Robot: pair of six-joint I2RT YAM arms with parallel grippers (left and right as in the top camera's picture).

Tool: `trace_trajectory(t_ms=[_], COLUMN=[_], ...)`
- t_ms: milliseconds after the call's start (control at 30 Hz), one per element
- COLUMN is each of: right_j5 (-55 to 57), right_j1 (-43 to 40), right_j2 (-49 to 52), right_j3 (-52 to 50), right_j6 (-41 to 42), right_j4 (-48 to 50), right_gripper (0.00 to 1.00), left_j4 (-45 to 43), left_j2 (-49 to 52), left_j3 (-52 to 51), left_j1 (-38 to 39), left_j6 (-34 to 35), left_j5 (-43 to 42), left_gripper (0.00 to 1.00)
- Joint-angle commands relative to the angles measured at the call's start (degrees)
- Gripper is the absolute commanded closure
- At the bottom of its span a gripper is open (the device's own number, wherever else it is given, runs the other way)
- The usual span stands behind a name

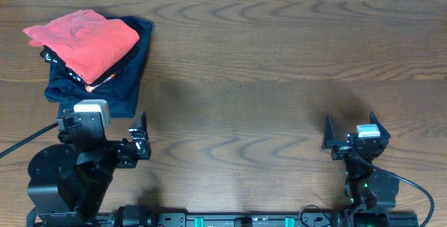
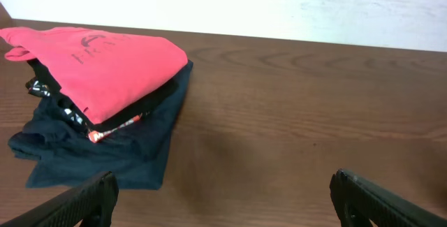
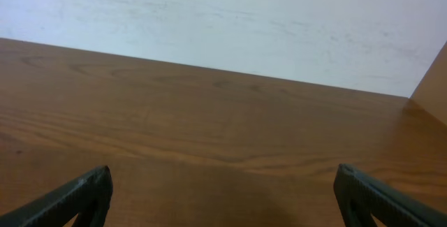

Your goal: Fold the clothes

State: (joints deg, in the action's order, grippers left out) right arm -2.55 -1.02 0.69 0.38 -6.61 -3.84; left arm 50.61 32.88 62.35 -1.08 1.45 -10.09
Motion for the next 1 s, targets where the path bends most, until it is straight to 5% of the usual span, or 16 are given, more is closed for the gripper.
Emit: trace_trajectory(t_ms=[0,967], right_j5=[0.6,0.6], right_j1=[-0.1,-0.1], right_j2=[-0.3,-0.3], right_j3=[-0.1,-0.1], right_j6=[-0.7,-0.7], right_j4=[-0.3,-0.3], right_gripper=[0.01,0.01], left_j4=[-0.1,0.6], left_j2=[0.0,-1.0], left_j3=[0.1,-0.2], left_j1=[-0.1,-0.1], left_j6=[0.1,-0.1], left_j5=[0.3,0.5], left_gripper=[0.02,0.02])
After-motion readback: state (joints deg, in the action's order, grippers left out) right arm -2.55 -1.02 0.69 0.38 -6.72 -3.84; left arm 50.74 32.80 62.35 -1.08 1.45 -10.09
